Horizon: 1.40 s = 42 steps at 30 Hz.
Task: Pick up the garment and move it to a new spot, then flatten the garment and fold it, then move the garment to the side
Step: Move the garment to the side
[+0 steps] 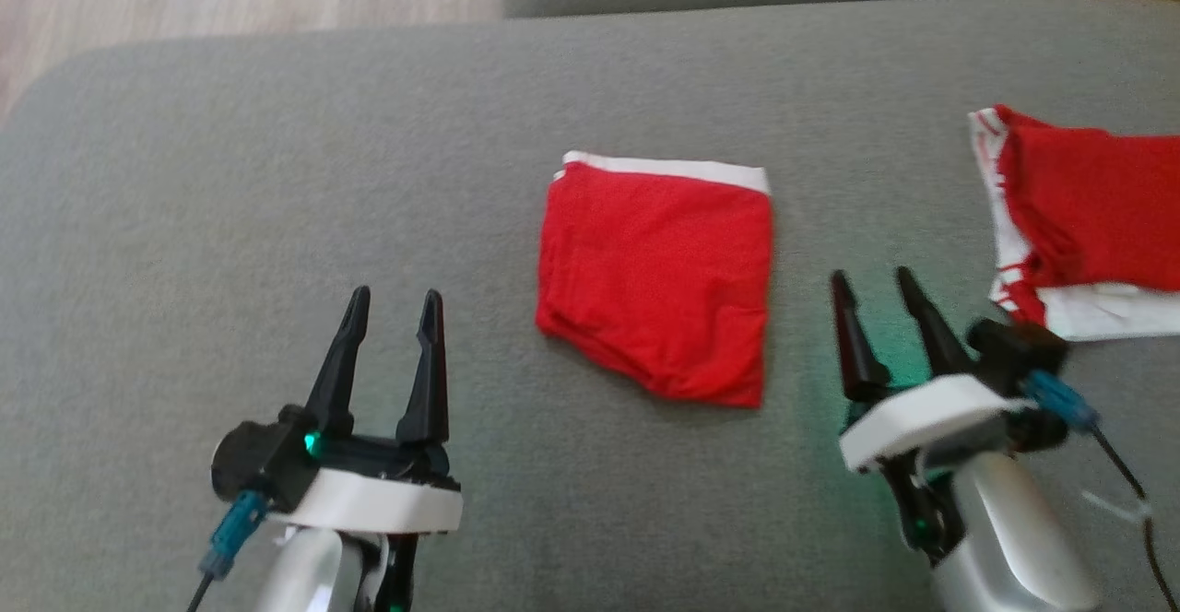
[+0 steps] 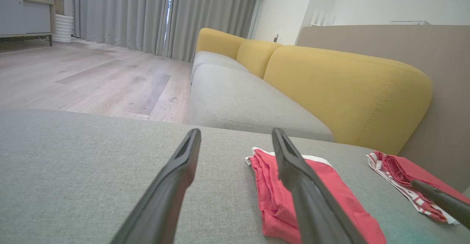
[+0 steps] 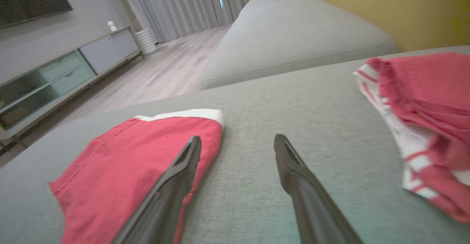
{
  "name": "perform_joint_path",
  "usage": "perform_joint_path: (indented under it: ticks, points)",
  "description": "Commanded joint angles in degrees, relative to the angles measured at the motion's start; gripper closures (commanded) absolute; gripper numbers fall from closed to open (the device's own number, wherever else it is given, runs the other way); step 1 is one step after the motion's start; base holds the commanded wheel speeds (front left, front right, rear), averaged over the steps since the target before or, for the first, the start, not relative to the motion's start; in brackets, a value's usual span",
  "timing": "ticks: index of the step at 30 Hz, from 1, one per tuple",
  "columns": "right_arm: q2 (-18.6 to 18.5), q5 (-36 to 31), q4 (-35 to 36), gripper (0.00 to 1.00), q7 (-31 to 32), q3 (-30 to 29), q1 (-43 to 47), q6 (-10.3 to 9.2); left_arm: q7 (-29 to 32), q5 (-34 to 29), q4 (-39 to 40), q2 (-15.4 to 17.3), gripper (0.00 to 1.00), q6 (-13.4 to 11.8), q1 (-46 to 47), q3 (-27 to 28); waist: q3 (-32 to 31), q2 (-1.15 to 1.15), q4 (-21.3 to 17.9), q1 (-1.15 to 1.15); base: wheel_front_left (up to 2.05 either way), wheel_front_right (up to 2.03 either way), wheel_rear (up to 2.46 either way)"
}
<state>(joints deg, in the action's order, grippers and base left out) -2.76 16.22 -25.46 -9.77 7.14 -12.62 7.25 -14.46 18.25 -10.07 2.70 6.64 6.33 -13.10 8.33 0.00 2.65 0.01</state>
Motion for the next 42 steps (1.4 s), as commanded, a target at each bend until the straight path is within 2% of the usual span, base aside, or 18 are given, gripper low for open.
perform_joint_path:
  ticks: [1, 10, 19, 20, 21, 28, 35, 38, 42]
  points:
    - [-0.12, 1.12, 0.22, 0.0, 1.15, 2.47, -3.17, 0.24, -0.54, -0.07, 1.6, 0.18, 0.0, 0.3, 2.91, 1.19, 1.64, 0.0, 1.81, -0.01, 0.0, 0.0, 0.0]
    - [-0.12, 3.49, -12.89, 0.0, 7.2, 6.17, -10.54, 0.24, -0.54, 0.85, 0.65, 0.18, 0.0, 0.49, 5.07, -0.38, 4.08, 0.0, 6.89, -0.01, 0.0, 0.0, 0.0]
    - [-0.12, 6.61, -21.48, 0.0, 8.76, 10.75, -15.33, 0.24, -0.54, 0.59, -0.11, 0.18, 0.0, 0.55, 5.29, 0.31, 4.02, 0.0, 8.78, -0.01, 0.0, 0.0, 0.0]
    - [-0.12, 6.57, -22.1, 0.44, 8.52, 11.44, -15.8, 0.24, -0.54, 0.52, -0.14, 0.18, 0.0, 0.56, 5.33, 0.5, 3.96, 0.0, 8.82, -0.01, 0.0, 0.0, 0.0]
    - [-0.12, 6.31, -22.53, 1.0, 7.93, 12.07, -16.26, 0.24, -0.54, 0.45, -0.14, 0.18, 0.0, 0.57, 5.34, 0.67, 3.92, 0.0, 8.8, -0.01, 0.0, 0.0, 0.0]
    - [-0.12, 1.1, -25.15, 1.0, 2.53, 12.57, -19.25, 0.24, -0.54, 0.17, 0.59, 0.18, 0.0, 0.61, 5.18, 1.05, 3.08, 0.0, 6.65, -0.01, 0.0, 0.0, 0.0]
    - [-0.24, -10.1, -25.22, 1.0, 1.42, 10.08, -21.57, 0.24, -0.54, 0.27, 1.69, 0.18, 0.0, 0.45, 5.02, 0.79, 1.33, 0.0, 1.45, -0.01, 0.0, 0.0, 0.0]
    - [-1.95, -12.94, -24.2, 1.0, 3.18, 10.76, -22.21, 0.24, -0.54, 0.21, 2.1, 0.18, 0.0, 0.38, 5.21, 0.5, 0.85, 0.0, -0.57, -0.01, 0.0, 0.0, 0.0]
    - [-7.53, -13.06, -21.67, 1.0, 6.19, 15.14, -23.21, 0.24, -0.54, 0.41, 2.87, 0.18, 0.0, 0.33, 6.27, -0.65, 0.87, 0.0, -2.64, -0.01, 0.0, 0.0, 0.0]
